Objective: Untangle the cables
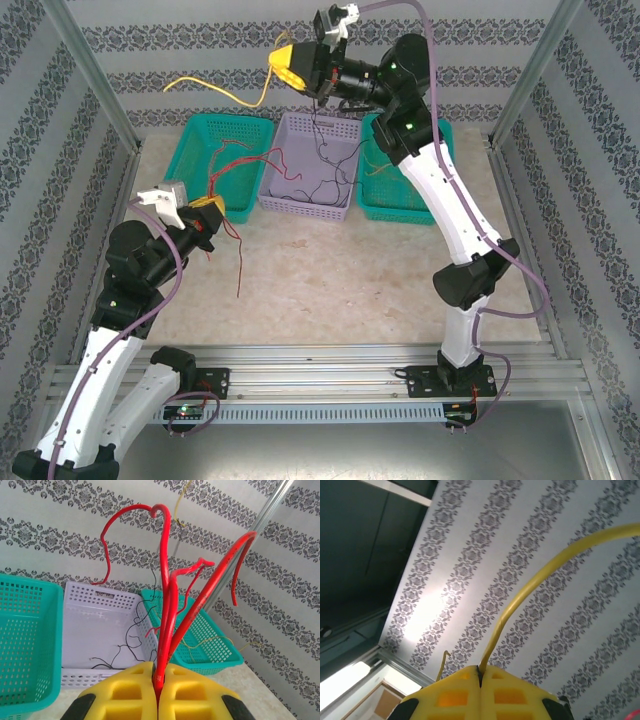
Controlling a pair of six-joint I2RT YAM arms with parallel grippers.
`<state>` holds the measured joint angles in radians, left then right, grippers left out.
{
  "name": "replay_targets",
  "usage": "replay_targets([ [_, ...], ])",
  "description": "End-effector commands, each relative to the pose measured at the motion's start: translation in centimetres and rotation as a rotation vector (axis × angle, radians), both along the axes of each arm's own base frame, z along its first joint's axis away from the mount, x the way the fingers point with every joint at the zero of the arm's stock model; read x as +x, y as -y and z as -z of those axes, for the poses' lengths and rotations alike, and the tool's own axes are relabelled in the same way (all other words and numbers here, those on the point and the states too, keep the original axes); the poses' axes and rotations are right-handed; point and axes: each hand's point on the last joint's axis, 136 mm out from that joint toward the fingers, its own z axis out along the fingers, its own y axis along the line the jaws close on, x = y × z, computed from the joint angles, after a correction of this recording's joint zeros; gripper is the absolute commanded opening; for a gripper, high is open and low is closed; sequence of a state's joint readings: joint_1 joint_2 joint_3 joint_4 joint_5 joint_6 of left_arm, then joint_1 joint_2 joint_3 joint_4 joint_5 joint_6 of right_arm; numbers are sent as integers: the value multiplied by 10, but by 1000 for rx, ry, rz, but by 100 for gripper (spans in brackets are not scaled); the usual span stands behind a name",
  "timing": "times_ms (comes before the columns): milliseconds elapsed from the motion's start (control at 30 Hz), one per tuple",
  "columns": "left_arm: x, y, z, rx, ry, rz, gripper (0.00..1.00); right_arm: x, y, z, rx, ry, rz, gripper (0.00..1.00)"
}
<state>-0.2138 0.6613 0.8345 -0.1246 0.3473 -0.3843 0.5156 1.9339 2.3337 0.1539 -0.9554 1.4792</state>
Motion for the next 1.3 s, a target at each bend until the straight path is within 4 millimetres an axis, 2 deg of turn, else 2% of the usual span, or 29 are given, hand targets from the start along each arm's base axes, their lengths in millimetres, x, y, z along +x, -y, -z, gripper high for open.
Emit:
replay_targets([
  [0,-6,0,-23,-29,75,14,0,7,-6,35,-95,-4,8,0],
  [167,-5,1,-22,-33,71,19,0,50,10,96,-97,-143,69,0],
  [267,-5,2,-23,-36,71,24,0,77,19,157,-172,-245,140,0],
  [367,-5,2,-22,-35,70,26,0,95,32,194,-179,-323,174,0],
  [433,-5,2,-22,-37,70,25,0,100,38,205,-180,-347,187,0],
  [533,-4,2,-21,-35,67,26,0,105,50,209,-185,-353,229,0],
  [600,-4,2,-22,-35,68,25,0,113,69,206,-169,-360,294,0],
  [700,-4,3,-21,-34,65,27,0,124,102,214,-144,-405,401,0],
  [967,-3,4,-20,-36,60,31,0,137,164,250,-107,-554,597,0],
  [1200,-3,3,-20,-33,60,30,0,142,199,274,-78,-644,690,2],
  [1267,-3,3,-20,-32,59,29,0,141,216,290,-79,-690,752,1],
])
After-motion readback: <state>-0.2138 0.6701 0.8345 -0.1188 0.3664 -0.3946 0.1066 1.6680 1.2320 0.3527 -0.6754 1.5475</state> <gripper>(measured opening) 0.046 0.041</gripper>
